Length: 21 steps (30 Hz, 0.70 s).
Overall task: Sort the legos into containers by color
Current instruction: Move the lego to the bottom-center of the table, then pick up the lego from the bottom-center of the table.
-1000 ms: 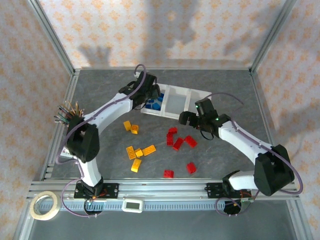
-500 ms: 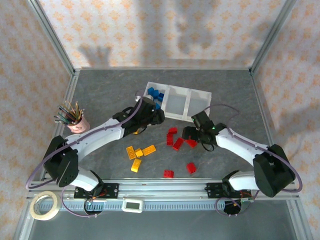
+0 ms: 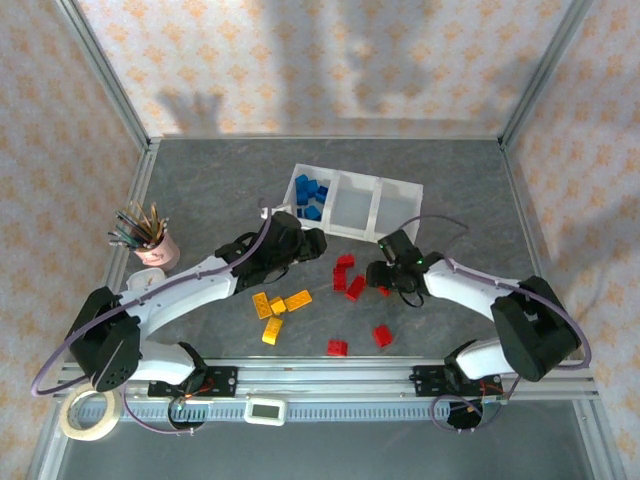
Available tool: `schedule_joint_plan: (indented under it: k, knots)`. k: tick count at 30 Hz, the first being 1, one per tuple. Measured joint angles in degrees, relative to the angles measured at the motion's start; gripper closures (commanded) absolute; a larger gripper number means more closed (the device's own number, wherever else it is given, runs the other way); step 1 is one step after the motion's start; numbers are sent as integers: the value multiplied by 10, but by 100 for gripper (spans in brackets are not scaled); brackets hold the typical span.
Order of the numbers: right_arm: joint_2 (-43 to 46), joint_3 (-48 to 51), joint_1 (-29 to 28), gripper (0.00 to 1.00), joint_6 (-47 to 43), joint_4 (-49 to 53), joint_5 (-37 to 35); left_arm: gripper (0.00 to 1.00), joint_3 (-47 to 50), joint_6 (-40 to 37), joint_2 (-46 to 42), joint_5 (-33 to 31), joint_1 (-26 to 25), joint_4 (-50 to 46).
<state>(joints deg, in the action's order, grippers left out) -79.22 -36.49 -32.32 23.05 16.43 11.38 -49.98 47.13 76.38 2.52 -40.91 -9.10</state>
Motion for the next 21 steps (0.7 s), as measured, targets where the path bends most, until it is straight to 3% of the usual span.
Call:
schedule_joint_plan:
  k: [14, 18, 21]
  knots:
    - [14, 22, -71, 43, 27, 10, -51, 17, 51, 10, -47, 0, 0, 35]
    - [14, 22, -82, 49, 34, 20, -66, 16, 58, 10, -50, 0, 0, 45]
    - [14, 22, -90, 59, 41, 29, -80, 14, 67, 10, -61, 0, 0, 49]
